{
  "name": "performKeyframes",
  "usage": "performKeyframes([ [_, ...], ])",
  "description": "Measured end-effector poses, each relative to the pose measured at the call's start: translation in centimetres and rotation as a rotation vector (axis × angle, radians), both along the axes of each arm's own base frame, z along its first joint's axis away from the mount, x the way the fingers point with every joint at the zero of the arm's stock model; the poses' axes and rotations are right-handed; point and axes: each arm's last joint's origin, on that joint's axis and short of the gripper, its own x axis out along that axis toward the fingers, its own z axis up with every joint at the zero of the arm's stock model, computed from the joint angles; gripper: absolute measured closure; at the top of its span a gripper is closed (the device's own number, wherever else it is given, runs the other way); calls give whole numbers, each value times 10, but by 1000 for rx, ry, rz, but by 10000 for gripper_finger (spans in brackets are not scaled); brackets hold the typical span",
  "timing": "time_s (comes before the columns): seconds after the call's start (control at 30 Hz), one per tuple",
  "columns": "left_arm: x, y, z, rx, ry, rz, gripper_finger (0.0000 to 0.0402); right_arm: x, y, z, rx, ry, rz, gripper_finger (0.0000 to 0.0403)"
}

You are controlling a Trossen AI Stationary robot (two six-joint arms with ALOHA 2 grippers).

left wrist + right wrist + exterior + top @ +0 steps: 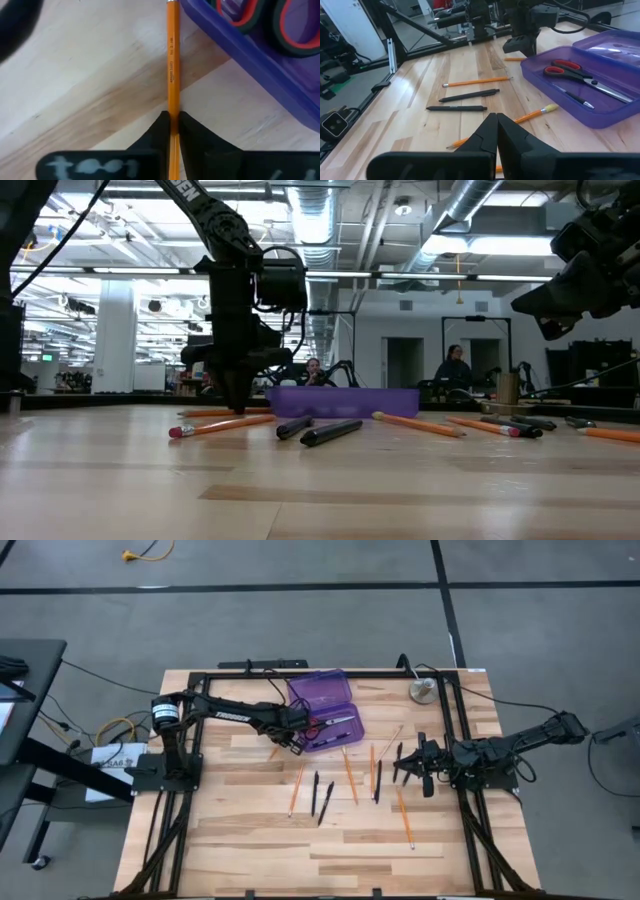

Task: Pick & place school supplies into a supply box
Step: Put the yellow pencil into the purple supply box

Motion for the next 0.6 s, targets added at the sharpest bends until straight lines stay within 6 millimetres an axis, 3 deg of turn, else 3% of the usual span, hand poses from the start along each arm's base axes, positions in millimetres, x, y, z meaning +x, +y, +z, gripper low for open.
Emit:
performKeyframes([
  [0.6, -1, 5, 5, 72, 50, 70, 382, 0, 0, 0, 0, 0, 0, 403],
])
